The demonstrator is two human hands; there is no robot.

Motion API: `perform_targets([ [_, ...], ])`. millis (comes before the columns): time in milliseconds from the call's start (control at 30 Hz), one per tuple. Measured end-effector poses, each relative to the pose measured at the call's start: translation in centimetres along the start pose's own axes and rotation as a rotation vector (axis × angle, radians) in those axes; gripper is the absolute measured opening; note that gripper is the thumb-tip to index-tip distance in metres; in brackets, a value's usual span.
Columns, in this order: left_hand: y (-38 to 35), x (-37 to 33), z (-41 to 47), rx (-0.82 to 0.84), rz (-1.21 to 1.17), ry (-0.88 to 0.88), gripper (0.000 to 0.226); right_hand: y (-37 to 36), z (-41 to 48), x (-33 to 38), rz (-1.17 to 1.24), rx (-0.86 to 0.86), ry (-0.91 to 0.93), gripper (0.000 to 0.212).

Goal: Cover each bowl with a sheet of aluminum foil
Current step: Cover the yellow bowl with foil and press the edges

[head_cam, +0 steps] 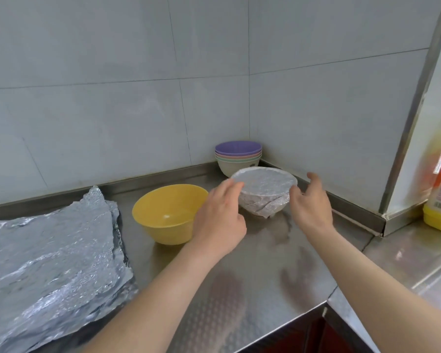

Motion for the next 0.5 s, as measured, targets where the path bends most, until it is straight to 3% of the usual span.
perform_targets([
  [33,1.7,0.5,-1.2,-0.09,0.072,0.01,0.058,0.0,-1.0,1.6,0.0,-0.02,0.105,0.043],
  [100,4.5,2.6,-4.0,-0.188,0.127,0.099,0.049,-2.6,-3.6,5.4,-0.008,0.119,0.311,0.037],
  [200,5.8,6.5,-8.0,-0.127,0.14,0.249,0.042,-9.6,-8.6,10.1,-0.194,0.452,0.614,0.044],
  [300,6.3,9.6,-11.2,-0.048,0.165,0.326,0.041,-15.0,-11.6,11.3,-0.398,0.635,0.669,0.05],
  [500,8.8,15.8,-17.3,0.072,0.158,0.473,0.04,-17.4,-12.4,13.3,-0.544,0.44,0.664,0.024],
])
Point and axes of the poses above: each hand's wrist, its own z-axis towards the middle knuckle, its own y-axis out of the back of the hand, x = y × z, the point moved 10 cm from there along z, towards the middle knuckle, and after that the axes turned 9 degrees about x, right-handed, at the moved point
